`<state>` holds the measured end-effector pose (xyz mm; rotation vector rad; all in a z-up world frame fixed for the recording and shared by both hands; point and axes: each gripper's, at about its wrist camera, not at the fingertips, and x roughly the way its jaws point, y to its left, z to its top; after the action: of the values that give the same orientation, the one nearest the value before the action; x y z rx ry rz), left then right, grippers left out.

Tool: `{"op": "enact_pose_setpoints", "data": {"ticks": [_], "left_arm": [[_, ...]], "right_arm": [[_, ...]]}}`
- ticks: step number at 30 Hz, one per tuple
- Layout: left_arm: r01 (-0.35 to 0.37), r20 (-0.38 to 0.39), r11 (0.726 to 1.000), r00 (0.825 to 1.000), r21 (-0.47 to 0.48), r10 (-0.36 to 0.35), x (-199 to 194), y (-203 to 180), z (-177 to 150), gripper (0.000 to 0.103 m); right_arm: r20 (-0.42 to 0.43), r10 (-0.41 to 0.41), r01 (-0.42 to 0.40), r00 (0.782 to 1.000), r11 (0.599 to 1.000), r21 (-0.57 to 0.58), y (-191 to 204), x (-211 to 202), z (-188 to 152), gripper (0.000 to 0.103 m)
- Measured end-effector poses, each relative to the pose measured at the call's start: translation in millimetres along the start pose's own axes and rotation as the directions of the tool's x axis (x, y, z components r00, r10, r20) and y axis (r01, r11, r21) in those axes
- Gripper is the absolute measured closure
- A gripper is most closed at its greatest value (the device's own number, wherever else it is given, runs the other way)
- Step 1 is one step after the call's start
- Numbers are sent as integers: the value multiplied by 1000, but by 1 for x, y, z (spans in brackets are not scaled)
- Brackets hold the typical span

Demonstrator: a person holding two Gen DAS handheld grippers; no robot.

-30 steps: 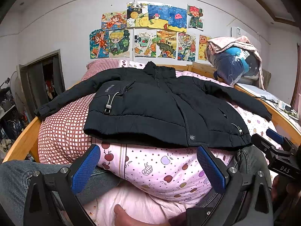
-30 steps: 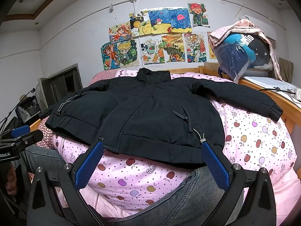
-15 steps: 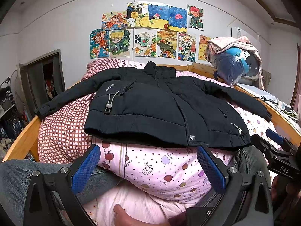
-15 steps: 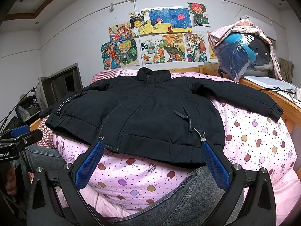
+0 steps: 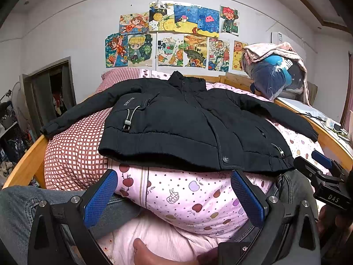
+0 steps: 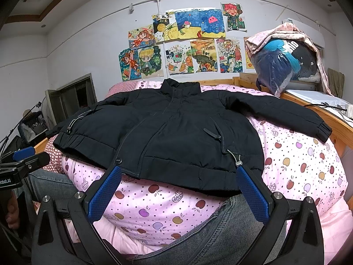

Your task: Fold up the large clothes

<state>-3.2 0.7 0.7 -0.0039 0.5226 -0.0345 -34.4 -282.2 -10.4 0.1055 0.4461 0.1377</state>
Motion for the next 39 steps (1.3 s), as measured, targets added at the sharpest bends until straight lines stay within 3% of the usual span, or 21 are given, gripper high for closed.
{"op": "enact_pose_setpoints", "data": {"ticks": [9, 18, 31, 39], "left_arm": [[-7, -22, 1000, 1000, 3, 7, 4, -1, -5, 0], [-22, -117, 1000, 993, -8, 21, 29, 4, 0, 0], [18, -168, 997, 986, 80, -5, 69, -13, 64, 0], [57, -205, 990, 978, 131, -29, 116, -47, 106, 0]], "right_arm": [[-10, 5, -5, 1000, 1000, -2, 1, 7, 2, 1], [-70, 2, -3, 998, 1000, -19, 4, 15, 3, 1], [-39, -112, 108, 993, 990, -95, -12, 34, 47, 1], [-7, -227, 224, 974, 964, -144, -34, 62, 77, 1]]}}
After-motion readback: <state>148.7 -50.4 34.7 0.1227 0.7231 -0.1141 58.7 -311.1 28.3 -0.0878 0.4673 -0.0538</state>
